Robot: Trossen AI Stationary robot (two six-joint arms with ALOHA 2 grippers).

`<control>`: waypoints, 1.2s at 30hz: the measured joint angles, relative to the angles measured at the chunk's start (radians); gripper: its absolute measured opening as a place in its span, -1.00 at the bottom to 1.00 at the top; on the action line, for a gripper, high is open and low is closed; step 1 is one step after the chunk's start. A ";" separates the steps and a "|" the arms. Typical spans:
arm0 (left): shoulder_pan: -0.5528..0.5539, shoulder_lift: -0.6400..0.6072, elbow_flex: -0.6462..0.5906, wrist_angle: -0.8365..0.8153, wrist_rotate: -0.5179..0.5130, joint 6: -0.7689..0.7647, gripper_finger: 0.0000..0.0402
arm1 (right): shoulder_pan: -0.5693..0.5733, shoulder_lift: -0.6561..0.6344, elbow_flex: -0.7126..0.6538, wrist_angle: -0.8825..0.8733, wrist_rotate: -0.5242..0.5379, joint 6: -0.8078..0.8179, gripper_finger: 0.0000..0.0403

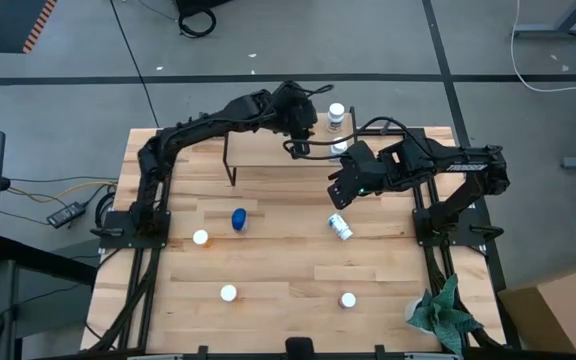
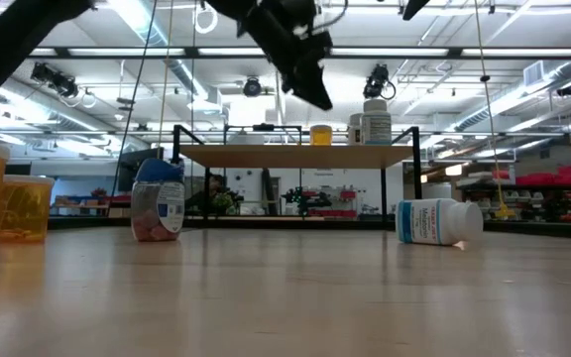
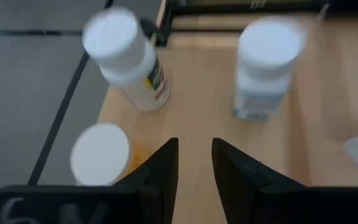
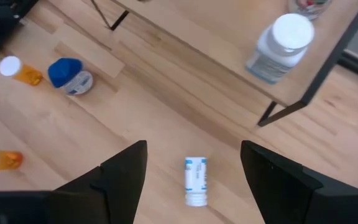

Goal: Pick and place medicine bottles onto shelf by color
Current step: Put the top orange medicine bottle on the shelf

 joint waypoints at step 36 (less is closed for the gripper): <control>-0.280 -0.303 0.000 -0.790 -0.006 -0.489 0.13 | 0.370 0.016 -0.480 0.326 -0.233 0.285 0.34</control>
